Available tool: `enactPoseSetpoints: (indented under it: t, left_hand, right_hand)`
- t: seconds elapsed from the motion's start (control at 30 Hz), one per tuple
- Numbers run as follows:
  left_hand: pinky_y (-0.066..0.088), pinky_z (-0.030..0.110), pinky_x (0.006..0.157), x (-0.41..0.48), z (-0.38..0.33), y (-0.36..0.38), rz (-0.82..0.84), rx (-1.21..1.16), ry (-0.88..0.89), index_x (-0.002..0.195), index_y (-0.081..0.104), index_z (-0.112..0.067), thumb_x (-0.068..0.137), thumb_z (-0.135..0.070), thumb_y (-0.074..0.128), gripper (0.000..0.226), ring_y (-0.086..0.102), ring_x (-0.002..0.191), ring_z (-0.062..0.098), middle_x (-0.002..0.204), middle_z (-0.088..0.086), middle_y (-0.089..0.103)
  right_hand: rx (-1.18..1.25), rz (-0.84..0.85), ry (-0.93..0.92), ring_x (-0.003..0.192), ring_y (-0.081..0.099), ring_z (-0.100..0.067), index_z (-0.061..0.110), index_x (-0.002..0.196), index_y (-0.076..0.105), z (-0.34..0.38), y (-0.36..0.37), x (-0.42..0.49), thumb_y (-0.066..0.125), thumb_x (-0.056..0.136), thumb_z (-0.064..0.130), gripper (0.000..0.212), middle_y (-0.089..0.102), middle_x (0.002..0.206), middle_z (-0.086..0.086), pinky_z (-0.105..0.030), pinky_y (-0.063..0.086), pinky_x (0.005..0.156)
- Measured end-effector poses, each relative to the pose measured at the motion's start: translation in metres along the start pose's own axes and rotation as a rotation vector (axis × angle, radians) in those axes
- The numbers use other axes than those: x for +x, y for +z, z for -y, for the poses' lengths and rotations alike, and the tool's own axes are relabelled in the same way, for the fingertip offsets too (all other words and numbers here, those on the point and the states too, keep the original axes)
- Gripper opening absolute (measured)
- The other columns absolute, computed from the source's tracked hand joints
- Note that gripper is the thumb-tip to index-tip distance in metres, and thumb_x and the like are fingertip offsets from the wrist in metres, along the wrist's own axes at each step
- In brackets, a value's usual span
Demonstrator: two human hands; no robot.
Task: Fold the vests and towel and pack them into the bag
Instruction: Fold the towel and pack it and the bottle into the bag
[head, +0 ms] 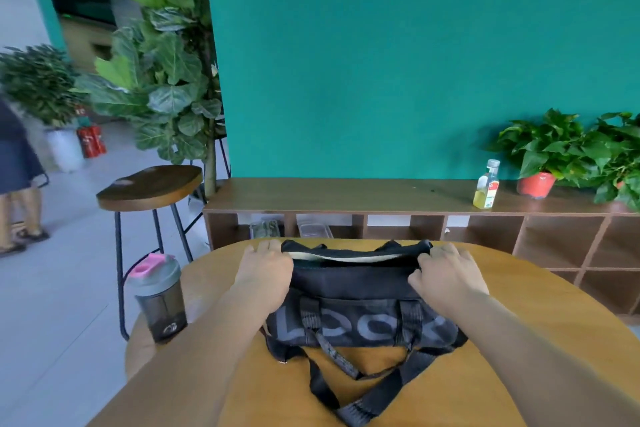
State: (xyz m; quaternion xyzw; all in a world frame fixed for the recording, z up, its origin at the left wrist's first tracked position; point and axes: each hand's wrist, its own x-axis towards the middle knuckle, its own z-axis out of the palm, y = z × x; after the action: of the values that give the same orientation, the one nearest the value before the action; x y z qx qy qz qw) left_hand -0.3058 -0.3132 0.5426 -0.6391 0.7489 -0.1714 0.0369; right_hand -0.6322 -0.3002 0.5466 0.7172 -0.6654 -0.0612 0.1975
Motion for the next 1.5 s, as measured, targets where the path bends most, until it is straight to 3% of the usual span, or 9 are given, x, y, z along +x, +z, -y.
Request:
enactPoseSetpoints:
  t: [0.17, 0.3, 0.43, 0.6, 0.73, 0.93, 1.2, 1.33, 1.5]
  left_hand:
    - [0.057, 0.038, 0.085, -0.016, 0.035, 0.029, -0.178, -0.482, 0.003, 0.130, 0.066, -0.023, 0.101, -0.023, 0.061, 0.030, 0.061, 0.095, 0.018, 0.123, -0.004, 0.046]
    - [0.045, 0.028, 0.072, -0.035, 0.059, 0.047, -0.420, -0.646, -0.114, 0.128, 0.068, -0.025, 0.100, -0.010, 0.057, 0.034, 0.058, 0.081, 0.009, 0.122, -0.006, 0.056]
    - [0.047, 0.039, 0.090, -0.053, 0.094, 0.061, -0.574, -0.509, -0.258, 0.126, 0.067, -0.022, 0.091, -0.008, 0.066, 0.038, 0.056, 0.110, 0.025, 0.122, 0.001, 0.058]
    - [0.037, 0.050, 0.115, -0.068, 0.137, 0.074, -0.473, -0.417, -0.486, 0.137, 0.057, -0.027, 0.087, -0.033, 0.078, 0.054, 0.038, 0.137, 0.030, 0.140, 0.006, 0.049]
    - [0.035, 0.052, 0.119, -0.078, 0.161, 0.089, -0.377, -0.460, -0.625, 0.146, 0.045, -0.027, 0.080, -0.046, 0.086, 0.080, 0.031, 0.145, 0.036, 0.154, 0.012, 0.039]
    - [0.056, 0.050, 0.102, -0.073, 0.186, 0.122, -0.189, -0.889, -0.766, 0.163, 0.007, -0.036, 0.081, -0.043, 0.088, 0.116, 0.056, 0.129, 0.031, 0.155, 0.006, 0.040]
    - [0.053, 0.032, 0.086, -0.071, 0.178, 0.143, -0.304, -1.117, -0.796, 0.163, 0.018, -0.029, 0.079, -0.039, 0.089, 0.110, 0.064, 0.119, 0.021, 0.140, -0.002, 0.061]
    - [0.058, 0.036, 0.094, -0.071, 0.159, 0.133, -0.331, -1.181, -0.663, 0.159, 0.022, -0.038, 0.072, -0.050, 0.084, 0.108, 0.064, 0.117, 0.011, 0.130, -0.017, 0.062]
    - [0.058, 0.030, 0.095, -0.051, 0.142, 0.104, -0.416, -1.262, -0.537, 0.159, 0.026, -0.040, 0.075, -0.029, 0.087, 0.105, 0.062, 0.115, 0.001, 0.130, -0.019, 0.063]
  right_hand:
    - [-0.019, -0.019, 0.057, 0.107, 0.053, -0.025, 0.025, 0.113, 0.067, 0.027, -0.030, 0.012, 0.052, 0.098, 0.027, 0.020, 0.061, 0.109, 0.001, -0.037, 0.046, 0.090]
    - [0.056, -0.123, 0.033, 0.090, 0.054, -0.022, 0.023, 0.107, 0.063, 0.065, -0.064, 0.024, 0.056, 0.095, 0.016, 0.016, 0.061, 0.094, 0.001, -0.036, 0.052, 0.082]
    - [0.226, -0.221, -0.072, 0.082, 0.057, -0.023, 0.022, 0.099, 0.064, 0.119, -0.087, 0.037, 0.055, 0.098, 0.014, 0.012, 0.060, 0.089, 0.000, -0.036, 0.058, 0.070]
    - [0.512, -0.251, -0.263, 0.091, 0.055, -0.021, 0.025, 0.094, 0.063, 0.201, -0.105, 0.052, 0.046, 0.102, 0.020, 0.019, 0.061, 0.093, 0.003, -0.034, 0.051, 0.068]
    - [0.553, -0.233, -0.444, 0.106, 0.053, -0.021, 0.029, 0.107, 0.068, 0.266, -0.109, 0.063, 0.051, 0.100, 0.025, 0.019, 0.063, 0.103, 0.005, -0.040, 0.051, 0.089]
    - [0.693, -0.105, -0.610, 0.135, 0.047, -0.024, 0.028, 0.148, 0.052, 0.329, -0.104, 0.071, 0.059, 0.098, 0.026, 0.050, 0.056, 0.144, 0.001, -0.042, 0.046, 0.109]
    - [0.991, 0.214, -0.535, 0.151, 0.038, -0.028, 0.032, 0.167, 0.010, 0.360, -0.103, 0.080, 0.072, 0.096, 0.047, 0.096, 0.022, 0.173, -0.001, -0.047, 0.041, 0.119]
    - [1.083, 0.287, -0.526, 0.144, 0.045, -0.023, 0.032, 0.168, 0.008, 0.360, -0.103, 0.091, 0.080, 0.089, 0.050, 0.108, 0.030, 0.168, -0.001, -0.033, 0.042, 0.108]
    - [1.248, 0.211, -0.439, 0.119, 0.055, -0.016, 0.033, 0.162, 0.023, 0.339, -0.110, 0.101, 0.089, 0.081, 0.038, 0.105, 0.051, 0.142, 0.004, -0.020, 0.047, 0.080]
